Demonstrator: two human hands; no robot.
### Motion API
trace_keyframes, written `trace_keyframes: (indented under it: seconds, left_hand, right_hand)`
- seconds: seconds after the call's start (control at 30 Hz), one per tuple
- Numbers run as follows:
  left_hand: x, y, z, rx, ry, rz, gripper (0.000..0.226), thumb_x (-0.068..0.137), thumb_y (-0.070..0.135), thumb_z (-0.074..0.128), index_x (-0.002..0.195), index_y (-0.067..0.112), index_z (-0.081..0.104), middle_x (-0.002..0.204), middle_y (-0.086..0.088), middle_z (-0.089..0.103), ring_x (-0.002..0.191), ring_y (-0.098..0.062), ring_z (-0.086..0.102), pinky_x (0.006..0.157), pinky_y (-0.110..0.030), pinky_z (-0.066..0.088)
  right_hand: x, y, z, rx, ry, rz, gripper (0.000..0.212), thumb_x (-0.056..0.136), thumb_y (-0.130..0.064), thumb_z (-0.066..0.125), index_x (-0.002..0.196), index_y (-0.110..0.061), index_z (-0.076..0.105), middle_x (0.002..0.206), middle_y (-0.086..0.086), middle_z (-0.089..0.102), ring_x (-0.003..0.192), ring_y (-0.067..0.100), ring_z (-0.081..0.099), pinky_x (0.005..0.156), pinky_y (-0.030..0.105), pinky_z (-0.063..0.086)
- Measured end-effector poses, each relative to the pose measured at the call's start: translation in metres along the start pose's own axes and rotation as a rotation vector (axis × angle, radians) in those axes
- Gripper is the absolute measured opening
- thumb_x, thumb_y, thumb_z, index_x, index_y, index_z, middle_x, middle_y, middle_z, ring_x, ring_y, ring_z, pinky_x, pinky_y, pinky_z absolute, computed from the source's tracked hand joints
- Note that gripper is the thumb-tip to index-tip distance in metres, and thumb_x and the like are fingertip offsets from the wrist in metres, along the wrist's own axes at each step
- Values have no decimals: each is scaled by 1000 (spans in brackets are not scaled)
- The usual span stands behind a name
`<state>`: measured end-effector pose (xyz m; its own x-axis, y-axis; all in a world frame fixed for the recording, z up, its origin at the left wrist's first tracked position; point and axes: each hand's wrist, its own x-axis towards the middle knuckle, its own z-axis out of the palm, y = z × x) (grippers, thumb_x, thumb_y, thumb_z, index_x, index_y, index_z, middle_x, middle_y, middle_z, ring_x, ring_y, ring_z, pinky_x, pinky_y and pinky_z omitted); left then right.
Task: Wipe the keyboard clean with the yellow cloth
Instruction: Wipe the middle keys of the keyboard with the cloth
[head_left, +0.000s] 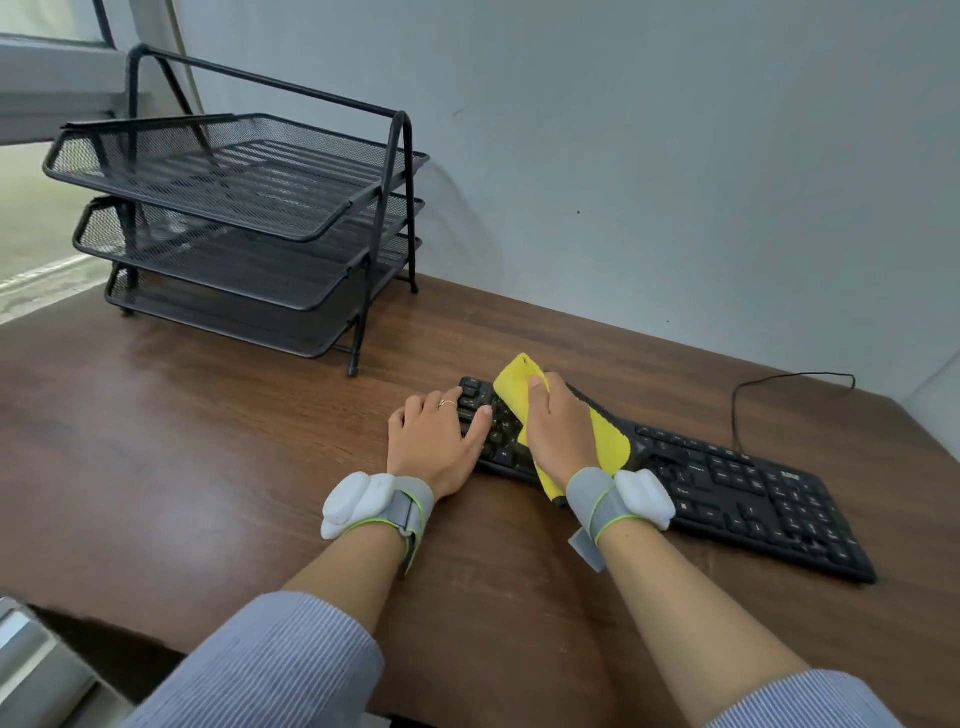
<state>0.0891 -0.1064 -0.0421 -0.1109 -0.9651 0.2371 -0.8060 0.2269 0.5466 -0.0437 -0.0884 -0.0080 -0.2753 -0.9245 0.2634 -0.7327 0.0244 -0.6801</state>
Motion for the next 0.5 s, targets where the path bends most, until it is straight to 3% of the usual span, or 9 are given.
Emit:
trace_keyframes:
  seconds: [0.1, 0.23, 0.4, 0.5]
  left_hand:
    - [-2, -9, -10, 65, -142, 91, 83, 83, 71, 33, 146, 17, 25, 150, 0, 33, 138, -21, 23, 112, -38, 13]
    - [-4, -22, -18, 224, -268, 180, 106, 70, 85, 31, 149, 18, 9, 156, 3, 20, 143, -14, 12, 117, -41, 6]
    - [-8, -26, -13, 241, -230, 207, 107, 68, 88, 27, 149, 22, 6, 157, 6, 17, 143, -11, 9, 116, -39, 2]
    - [-8, -27, -12, 232, -208, 204, 108, 66, 88, 27, 149, 23, 8, 156, 7, 19, 143, -10, 9, 117, -40, 2]
  right_hand:
    - [-11, 5, -4, 2, 21, 15, 39, 99, -34, 26, 124, -12, 46, 65, 6, 51, 68, 28, 51, 58, 38, 33]
    - [-20, -3, 7, -72, 1, -30, 35, 99, -33, 25, 109, -10, 49, 76, 11, 51, 89, 37, 49, 70, 39, 35]
    - [-24, -3, 11, -105, 62, -30, 35, 99, -34, 24, 107, -11, 49, 74, 11, 53, 84, 37, 51, 65, 40, 37]
    - [-20, -9, 14, -103, 45, 2, 34, 99, -33, 23, 105, -11, 48, 63, 1, 46, 87, 36, 49, 81, 43, 41]
